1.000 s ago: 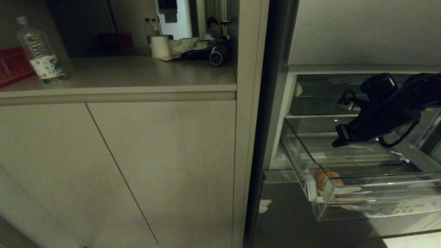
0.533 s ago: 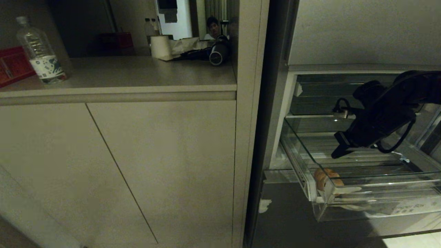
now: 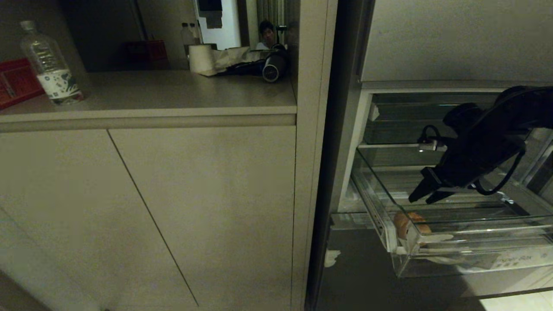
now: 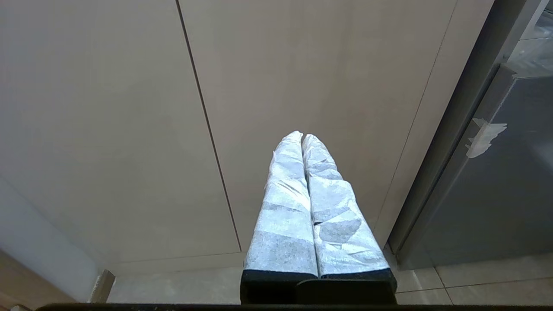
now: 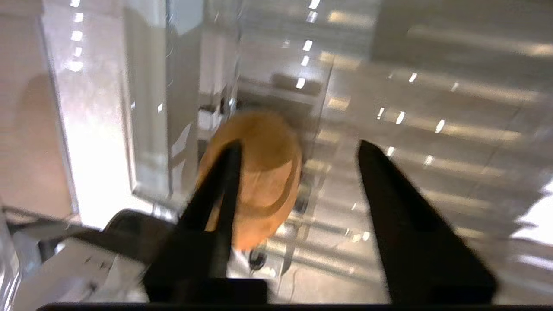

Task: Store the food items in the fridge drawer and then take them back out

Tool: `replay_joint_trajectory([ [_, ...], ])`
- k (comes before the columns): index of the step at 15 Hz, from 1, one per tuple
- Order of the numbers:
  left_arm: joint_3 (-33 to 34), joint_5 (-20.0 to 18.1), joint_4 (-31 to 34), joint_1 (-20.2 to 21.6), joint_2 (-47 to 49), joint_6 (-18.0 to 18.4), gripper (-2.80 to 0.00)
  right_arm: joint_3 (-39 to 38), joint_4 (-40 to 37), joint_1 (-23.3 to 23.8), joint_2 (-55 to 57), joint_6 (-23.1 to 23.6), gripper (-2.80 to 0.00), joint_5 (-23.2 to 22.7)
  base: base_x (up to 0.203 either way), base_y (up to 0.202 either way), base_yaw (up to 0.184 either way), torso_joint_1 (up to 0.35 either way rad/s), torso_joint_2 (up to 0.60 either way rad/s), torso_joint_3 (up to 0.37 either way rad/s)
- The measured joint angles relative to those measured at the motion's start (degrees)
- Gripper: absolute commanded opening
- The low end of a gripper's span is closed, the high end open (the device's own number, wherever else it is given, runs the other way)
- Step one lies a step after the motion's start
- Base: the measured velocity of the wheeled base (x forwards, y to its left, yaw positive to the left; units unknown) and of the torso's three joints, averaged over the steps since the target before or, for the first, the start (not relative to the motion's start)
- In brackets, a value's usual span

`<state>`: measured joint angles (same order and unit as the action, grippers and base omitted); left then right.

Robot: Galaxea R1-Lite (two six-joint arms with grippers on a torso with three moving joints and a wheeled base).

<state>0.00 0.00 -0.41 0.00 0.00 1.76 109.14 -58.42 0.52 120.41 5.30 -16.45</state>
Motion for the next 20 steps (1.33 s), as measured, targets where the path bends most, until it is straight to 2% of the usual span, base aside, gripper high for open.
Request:
replay_joint_trajectory([
  [4,0.0,0.0,0.0,0.0,0.0,0.0,-2.80,-0.1,-4.9,-0.1,-0.8,2.4,0.00,-0.4,0.000,0.000,0.000,0.000,0.00,0.000],
  [13,0.0,0.0,0.0,0.0,0.0,0.0,-2.80,-1.0,-5.4,-1.3,1.9,2.8,0.00,-1.8,0.000,0.000,0.000,0.000,0.00,0.000],
  [20,0.0,0.0,0.0,0.0,0.0,0.0,-2.80,-0.7,-7.0,-1.9,3.3,2.9,0.00,-0.1,0.000,0.000,0.000,0.000,0.00,0.000],
])
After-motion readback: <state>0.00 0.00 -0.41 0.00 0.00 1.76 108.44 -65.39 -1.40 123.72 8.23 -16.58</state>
